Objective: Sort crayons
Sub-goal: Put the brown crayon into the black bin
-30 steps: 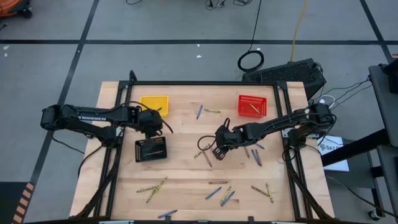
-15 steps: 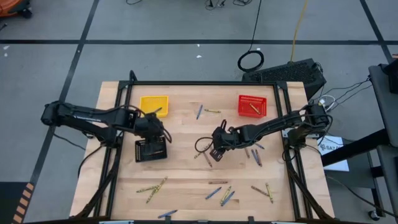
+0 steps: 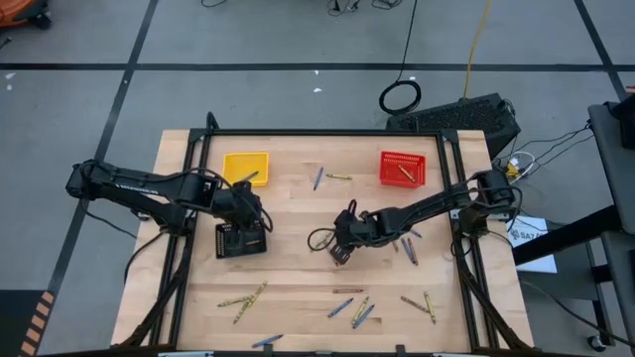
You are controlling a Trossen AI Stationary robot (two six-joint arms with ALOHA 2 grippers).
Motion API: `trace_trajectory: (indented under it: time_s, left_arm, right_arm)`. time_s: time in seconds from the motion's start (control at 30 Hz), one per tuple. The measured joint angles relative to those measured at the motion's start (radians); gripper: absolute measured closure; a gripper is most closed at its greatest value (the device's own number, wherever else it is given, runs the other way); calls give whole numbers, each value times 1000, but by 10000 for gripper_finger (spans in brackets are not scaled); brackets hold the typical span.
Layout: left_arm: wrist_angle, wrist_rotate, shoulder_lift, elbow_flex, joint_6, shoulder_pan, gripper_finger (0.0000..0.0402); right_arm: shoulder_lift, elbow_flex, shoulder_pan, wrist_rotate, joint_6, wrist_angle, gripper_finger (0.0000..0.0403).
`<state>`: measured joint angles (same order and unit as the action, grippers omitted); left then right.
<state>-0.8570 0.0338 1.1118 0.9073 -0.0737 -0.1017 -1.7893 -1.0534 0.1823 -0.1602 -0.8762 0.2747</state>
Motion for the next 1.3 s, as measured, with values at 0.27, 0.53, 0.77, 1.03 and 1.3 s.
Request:
trace_trajectory:
  time_s: [0.27, 0.53, 0.77, 1.03, 1.3]
  left_arm:
    - [-6, 0, 0, 0, 0, 0, 333]
    - [-15, 0, 0, 0, 1, 0, 333]
    - [-15, 0, 0, 0, 1, 0, 333]
    - [-18, 0, 0, 0, 2, 0, 333]
    - [-18, 0, 0, 0, 2, 0, 333]
  right_arm:
    - [-52, 0, 3, 1, -2, -11, 284]
    - [-70, -4, 3, -4, -6, 16, 288]
    - [-79, -4, -4, -5, -20, 99, 335]
    - [-80, -2, -4, -1, -22, 115, 391]
    - [-82, -1, -4, -1, -51, 149, 400]
